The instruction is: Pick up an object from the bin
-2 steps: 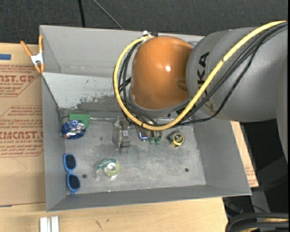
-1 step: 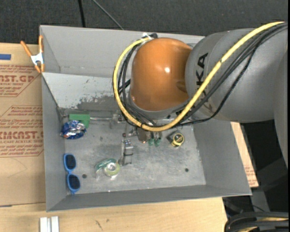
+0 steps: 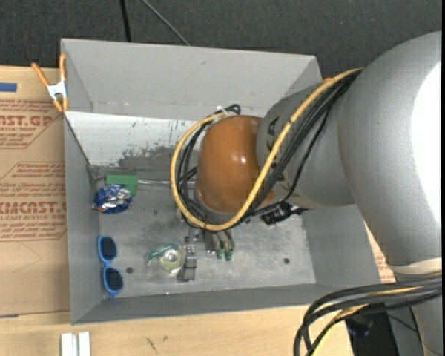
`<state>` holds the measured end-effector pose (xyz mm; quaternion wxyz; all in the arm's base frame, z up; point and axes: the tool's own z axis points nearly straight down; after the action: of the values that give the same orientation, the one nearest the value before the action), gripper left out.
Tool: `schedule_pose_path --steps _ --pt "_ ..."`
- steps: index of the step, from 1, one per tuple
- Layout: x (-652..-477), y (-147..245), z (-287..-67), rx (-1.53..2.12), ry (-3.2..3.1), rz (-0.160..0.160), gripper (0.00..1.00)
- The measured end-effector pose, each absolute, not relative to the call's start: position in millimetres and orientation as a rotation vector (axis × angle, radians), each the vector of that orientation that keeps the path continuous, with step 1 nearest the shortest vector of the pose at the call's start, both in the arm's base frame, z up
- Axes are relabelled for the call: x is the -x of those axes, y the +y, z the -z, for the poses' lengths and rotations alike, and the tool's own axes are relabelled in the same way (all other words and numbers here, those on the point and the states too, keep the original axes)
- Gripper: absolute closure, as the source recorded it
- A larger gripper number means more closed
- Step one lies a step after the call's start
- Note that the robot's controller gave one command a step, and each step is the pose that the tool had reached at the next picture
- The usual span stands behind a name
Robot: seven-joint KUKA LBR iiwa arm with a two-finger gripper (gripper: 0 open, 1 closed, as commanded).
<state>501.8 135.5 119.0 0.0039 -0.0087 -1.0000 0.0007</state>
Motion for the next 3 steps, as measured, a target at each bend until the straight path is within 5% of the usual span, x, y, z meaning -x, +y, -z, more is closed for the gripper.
schedule_pose_path --steps 1,2,3 --pt "-501.1 127.6 -66.8 0.106 -3.136 0.0 0.0" --pt "-502.9 128.4 -70.2 0.106 -3.142 0.004 1.0" --pt "-519.4 132.3 -355.0 0.109 -3.151 0.006 1.0"
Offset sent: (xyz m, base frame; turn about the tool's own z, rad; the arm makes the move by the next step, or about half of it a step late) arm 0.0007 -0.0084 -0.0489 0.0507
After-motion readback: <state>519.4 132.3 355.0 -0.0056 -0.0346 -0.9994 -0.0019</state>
